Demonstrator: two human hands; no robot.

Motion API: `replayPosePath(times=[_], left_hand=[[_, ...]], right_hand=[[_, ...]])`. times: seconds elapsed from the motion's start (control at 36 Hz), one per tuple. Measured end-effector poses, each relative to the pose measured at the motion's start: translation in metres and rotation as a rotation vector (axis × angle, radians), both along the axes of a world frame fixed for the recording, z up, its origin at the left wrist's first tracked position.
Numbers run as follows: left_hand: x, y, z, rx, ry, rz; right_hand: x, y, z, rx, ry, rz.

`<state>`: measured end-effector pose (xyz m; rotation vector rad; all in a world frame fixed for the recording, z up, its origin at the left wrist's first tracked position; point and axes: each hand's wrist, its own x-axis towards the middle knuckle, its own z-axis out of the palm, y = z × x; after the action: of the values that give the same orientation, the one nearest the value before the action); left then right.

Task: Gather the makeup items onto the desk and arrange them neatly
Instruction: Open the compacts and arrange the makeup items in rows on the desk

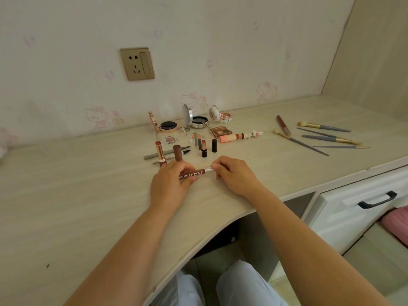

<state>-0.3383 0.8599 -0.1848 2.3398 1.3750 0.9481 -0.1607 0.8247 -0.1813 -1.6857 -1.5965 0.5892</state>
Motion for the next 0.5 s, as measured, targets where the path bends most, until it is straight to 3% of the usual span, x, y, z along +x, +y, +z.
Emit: replayPosePath(times=[0.5], left_hand=[[-0.0005, -0.0005, -0.0005, -0.014, -0.040, 0.024]], right_hand=[[0.0037, 0.0001, -0.0041, 0.046, -0.036, 0.001]])
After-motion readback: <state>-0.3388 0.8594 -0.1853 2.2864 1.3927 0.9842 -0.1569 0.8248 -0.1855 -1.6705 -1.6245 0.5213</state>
